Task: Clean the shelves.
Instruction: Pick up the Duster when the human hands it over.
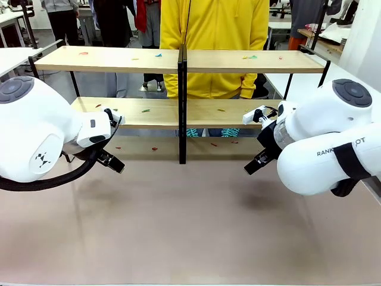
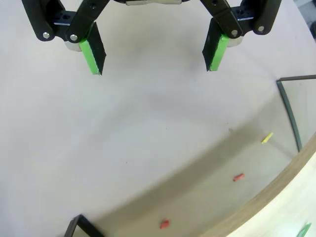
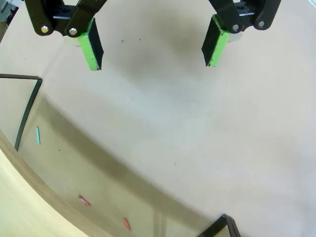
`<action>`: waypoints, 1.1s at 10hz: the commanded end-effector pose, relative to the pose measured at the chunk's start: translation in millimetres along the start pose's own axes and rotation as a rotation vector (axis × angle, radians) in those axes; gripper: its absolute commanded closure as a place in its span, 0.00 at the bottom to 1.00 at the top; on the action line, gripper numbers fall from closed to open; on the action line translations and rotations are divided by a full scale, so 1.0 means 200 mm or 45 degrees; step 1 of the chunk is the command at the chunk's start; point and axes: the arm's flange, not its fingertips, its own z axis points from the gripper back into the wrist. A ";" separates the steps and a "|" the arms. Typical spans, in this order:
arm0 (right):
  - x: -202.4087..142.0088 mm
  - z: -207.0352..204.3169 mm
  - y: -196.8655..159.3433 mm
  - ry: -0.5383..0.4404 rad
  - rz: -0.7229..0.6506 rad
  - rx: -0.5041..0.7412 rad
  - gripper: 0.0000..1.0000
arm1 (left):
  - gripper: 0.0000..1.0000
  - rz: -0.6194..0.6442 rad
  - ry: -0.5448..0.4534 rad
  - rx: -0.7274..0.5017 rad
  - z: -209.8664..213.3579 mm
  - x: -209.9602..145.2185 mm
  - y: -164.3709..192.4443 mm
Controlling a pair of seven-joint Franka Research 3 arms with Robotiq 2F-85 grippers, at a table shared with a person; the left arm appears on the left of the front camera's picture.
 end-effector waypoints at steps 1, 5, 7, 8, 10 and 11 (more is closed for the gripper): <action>0.00 0.00 0.00 0.000 -0.001 0.000 0.00 | 0.00 -0.001 0.000 0.000 0.00 0.00 0.00; -0.02 0.16 -0.02 -0.083 0.007 -0.006 0.00 | 0.00 -0.033 -0.078 0.039 0.19 -0.04 0.03; -0.09 0.60 -0.07 -0.235 -0.019 -0.048 0.00 | 0.00 -0.066 -0.319 0.085 0.71 -0.23 0.12; -0.11 0.77 -0.05 -0.288 -0.021 -0.059 0.00 | 0.00 -0.073 -0.375 0.072 0.89 -0.31 0.13; -0.09 1.04 0.02 -0.340 -0.251 -0.091 0.00 | 0.00 -0.030 -0.411 -0.053 1.11 -0.42 0.05; -0.09 1.15 0.06 -0.359 -0.342 -0.095 0.00 | 0.00 0.291 -0.391 -0.061 1.19 -0.43 0.00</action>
